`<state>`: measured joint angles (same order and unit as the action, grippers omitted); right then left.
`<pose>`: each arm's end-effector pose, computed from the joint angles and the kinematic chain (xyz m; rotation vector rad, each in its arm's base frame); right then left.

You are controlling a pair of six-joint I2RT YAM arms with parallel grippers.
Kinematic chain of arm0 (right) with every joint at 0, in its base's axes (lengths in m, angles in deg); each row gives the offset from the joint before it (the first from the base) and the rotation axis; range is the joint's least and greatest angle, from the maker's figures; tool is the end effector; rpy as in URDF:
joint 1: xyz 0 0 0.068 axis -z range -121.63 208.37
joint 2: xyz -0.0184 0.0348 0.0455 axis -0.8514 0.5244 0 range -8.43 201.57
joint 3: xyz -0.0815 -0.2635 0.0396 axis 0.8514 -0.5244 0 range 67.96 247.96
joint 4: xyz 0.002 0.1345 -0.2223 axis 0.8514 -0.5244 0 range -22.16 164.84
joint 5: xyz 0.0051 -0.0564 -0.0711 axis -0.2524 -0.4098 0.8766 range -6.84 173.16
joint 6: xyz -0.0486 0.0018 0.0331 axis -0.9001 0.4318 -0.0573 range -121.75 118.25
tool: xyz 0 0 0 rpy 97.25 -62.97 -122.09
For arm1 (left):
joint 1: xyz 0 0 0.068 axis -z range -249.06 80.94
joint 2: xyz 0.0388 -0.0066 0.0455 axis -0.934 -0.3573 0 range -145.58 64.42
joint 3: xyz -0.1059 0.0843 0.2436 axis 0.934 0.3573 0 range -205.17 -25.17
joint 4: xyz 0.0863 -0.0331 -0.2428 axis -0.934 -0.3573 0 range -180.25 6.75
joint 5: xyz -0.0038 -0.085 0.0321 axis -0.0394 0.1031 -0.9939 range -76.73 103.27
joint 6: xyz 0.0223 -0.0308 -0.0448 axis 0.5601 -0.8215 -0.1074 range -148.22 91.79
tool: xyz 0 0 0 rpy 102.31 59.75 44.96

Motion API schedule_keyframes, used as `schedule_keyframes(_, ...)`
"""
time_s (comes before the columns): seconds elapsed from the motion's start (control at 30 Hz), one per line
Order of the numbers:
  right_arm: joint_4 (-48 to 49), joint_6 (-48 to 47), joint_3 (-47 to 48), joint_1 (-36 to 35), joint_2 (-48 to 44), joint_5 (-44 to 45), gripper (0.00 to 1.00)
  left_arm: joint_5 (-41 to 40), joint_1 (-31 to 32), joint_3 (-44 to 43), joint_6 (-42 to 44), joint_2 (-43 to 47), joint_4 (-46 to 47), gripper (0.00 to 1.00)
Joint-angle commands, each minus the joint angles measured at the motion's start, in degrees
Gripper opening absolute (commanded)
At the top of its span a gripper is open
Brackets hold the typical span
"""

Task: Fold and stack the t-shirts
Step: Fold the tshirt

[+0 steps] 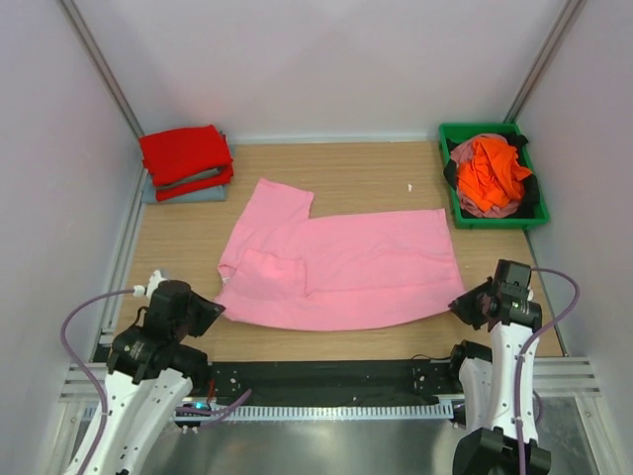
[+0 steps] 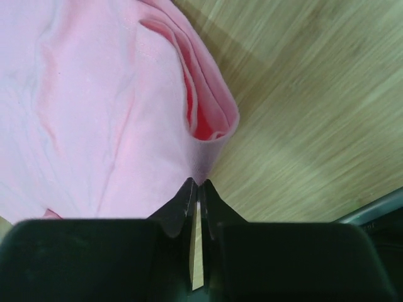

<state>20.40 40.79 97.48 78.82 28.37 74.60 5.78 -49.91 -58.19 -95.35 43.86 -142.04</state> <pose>0.1031 -0.0316 0.2017 1.3505 2.3005 0.3246 0.0699 -0.0184 0.2354 -1.0522 2.2066 -0.5530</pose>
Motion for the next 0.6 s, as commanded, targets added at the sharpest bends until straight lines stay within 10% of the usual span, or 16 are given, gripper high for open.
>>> schedule_keyframes(0.0,-5.0,0.4,1.7,0.1,-3.2,-1.7,0.22,-1.3,0.2,-3.3,-0.4,4.2,-8.8,0.14)
schedule_keyframes(0.03,-5.5,0.6,1.9,0.1,-4.4,-2.0,0.43,-1.0,0.2,-3.8,0.2,5.2,-10.4,0.42)
schedule_keyframes(0.13,-6.4,-0.4,2.8,0.1,-4.0,-3.0,0.81,-1.4,0.2,-7.5,1.8,7.3,-14.8,0.72)
schedule_keyframes(0.27,-8.0,-0.6,7.5,0.1,-3.8,0.7,1.0,-4.6,0.2,-13.6,7.6,5.4,-16.4,0.79)
schedule_keyframes(0.57,6.3,-6.9,17.6,0.0,4.5,-11.2,1.0,-3.4,0.2,-25.1,25.8,-23.1,10.4,0.78)
